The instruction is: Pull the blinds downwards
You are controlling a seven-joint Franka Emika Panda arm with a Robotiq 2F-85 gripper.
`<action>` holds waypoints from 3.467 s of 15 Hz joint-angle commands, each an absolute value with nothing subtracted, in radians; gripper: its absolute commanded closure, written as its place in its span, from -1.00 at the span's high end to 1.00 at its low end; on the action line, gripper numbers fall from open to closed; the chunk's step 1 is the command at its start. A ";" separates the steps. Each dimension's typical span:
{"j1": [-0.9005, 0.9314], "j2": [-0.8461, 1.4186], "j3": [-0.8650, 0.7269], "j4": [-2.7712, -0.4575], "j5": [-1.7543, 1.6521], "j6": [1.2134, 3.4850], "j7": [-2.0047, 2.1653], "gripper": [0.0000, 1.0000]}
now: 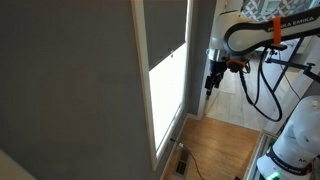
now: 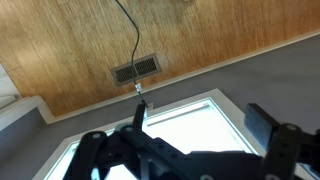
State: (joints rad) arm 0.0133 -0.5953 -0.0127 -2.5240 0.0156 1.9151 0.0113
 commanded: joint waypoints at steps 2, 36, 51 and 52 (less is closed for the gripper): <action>0.008 -0.595 -0.008 -2.522 0.018 1.913 0.009 1.00; -0.134 0.113 -0.191 -2.129 0.378 2.444 -0.891 1.00; -0.176 0.204 -0.118 -2.068 0.424 2.532 -0.933 1.00; -0.182 0.218 -0.106 -2.063 0.426 2.562 -0.951 1.00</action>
